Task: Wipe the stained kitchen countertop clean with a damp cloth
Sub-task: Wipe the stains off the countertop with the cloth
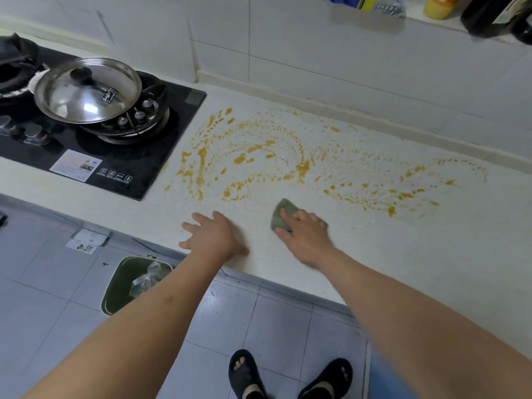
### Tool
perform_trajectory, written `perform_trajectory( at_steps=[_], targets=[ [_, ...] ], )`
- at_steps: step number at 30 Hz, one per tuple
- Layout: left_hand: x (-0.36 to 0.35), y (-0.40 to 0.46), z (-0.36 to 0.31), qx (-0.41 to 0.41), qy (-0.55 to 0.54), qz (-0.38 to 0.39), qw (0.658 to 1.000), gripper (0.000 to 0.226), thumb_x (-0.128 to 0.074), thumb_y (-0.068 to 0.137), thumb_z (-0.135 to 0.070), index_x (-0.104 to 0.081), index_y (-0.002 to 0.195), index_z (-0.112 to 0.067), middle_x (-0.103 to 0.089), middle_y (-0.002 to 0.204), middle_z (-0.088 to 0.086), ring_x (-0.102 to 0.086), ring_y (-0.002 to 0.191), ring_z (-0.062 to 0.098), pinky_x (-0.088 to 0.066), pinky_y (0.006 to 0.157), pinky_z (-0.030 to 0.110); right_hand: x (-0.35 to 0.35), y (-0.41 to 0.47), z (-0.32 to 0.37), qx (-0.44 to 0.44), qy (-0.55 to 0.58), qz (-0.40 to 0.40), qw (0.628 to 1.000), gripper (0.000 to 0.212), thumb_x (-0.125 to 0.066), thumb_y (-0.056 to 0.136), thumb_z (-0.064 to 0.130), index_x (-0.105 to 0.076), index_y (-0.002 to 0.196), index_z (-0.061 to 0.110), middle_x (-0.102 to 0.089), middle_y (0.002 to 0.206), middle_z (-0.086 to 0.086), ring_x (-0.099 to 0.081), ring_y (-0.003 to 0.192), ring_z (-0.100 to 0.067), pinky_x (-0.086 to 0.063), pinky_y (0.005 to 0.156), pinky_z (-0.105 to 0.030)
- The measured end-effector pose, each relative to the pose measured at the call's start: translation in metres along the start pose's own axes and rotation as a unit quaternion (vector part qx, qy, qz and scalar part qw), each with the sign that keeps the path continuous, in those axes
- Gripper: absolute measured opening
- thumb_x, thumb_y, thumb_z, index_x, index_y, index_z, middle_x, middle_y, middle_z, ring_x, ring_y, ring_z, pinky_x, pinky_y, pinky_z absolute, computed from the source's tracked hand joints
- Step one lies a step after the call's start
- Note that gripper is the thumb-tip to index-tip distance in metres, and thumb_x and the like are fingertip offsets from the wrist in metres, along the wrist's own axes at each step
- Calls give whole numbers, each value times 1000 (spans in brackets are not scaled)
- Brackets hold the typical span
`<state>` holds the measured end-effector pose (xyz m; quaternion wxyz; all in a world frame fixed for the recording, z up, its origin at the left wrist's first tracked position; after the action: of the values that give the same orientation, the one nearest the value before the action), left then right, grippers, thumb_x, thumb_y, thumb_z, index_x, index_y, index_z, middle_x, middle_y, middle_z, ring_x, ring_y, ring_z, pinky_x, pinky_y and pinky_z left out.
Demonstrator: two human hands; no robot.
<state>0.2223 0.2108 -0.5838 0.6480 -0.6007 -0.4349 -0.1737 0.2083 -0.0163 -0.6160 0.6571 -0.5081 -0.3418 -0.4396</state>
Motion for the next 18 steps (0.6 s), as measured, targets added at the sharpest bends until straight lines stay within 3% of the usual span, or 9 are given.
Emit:
perform_trajectory(
  at_steps=[3,7,14,18],
  targets=[
    [0,2,-4,16,-9,11,1000,126,-88,66,-53,-14,161,-16,9,168,23,3,151,57,-19,113,77,11,4,-28,-74,32,-14,997,81,-9,89,77,-26,158,38,-42,148,-6,-39,131,-32,-34,107,-51],
    [-2,6,-3,12,-17,12,1000,127,-90,65,-54,-15,160,-15,8,168,25,2,150,59,-19,112,78,10,37,1,-127,63,-34,989,59,-20,104,53,-25,160,34,-38,151,-11,-36,131,-36,-31,107,-50],
    [-3,6,1,-6,-19,-6,1000,122,-85,70,-58,-16,160,-12,4,168,27,-1,149,60,-21,110,79,-10,47,104,19,36,-14,999,56,-42,99,34,-37,154,34,-45,143,-10,-39,127,-34,-36,102,-49],
    [-1,5,1,-11,-7,-4,1000,125,-86,68,-59,-15,159,-11,5,167,28,-2,149,61,-23,109,79,-6,28,77,50,55,-18,997,52,-46,95,33,-49,146,43,-53,128,-5,-45,119,-31,-41,100,-46]
  ],
)
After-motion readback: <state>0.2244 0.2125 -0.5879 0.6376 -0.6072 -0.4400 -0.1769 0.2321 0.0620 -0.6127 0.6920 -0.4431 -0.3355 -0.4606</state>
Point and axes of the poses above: each hand's wrist, its own y-axis towards the middle knuckle, its own x-axis out of the back of the hand, z = x × y, the point moved 1 cm from there along y, towards the middle knuckle
